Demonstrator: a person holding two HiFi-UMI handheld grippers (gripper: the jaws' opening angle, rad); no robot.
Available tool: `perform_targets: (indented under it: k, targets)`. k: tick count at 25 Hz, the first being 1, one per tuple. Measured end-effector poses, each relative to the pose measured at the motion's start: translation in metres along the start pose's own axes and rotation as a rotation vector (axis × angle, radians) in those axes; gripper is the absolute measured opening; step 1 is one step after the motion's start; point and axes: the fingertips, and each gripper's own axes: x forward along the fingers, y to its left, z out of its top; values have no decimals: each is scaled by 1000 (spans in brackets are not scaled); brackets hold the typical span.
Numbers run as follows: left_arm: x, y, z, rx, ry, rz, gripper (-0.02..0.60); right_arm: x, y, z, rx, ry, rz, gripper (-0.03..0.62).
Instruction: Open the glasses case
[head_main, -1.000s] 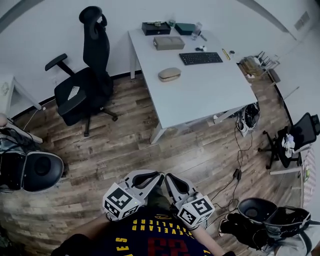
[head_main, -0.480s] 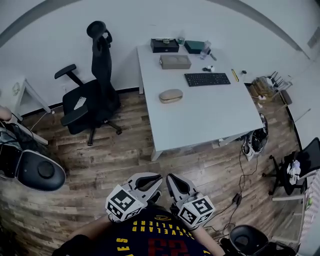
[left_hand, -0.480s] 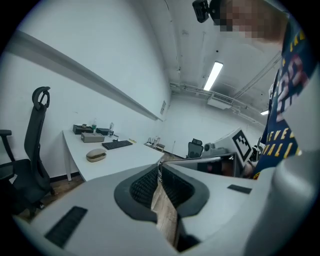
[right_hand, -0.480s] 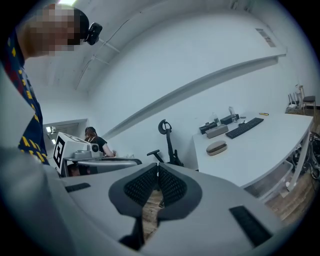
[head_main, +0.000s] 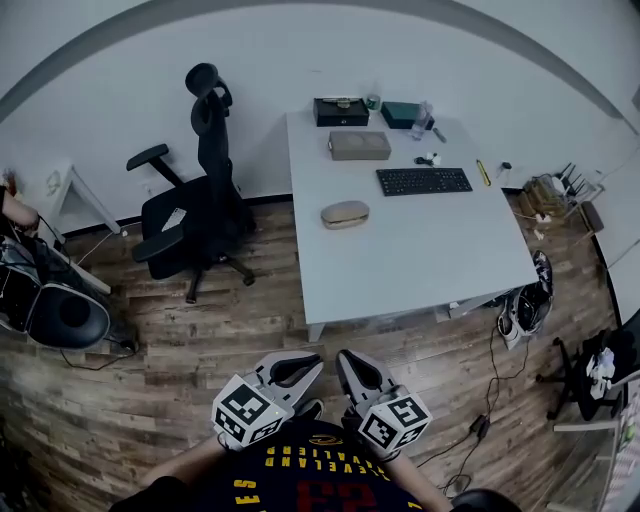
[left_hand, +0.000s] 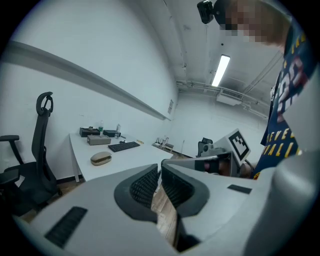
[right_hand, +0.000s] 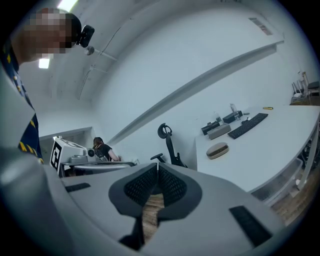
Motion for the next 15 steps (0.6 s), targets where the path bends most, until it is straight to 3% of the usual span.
perform_targets:
  k: [9, 15]
  targets:
    - [17, 7, 6, -2, 17, 10, 35, 5, -16, 8, 18, -7, 10, 21]
    - [42, 21, 10, -8, 30, -45, 35, 13, -40, 20, 17, -18, -50, 21]
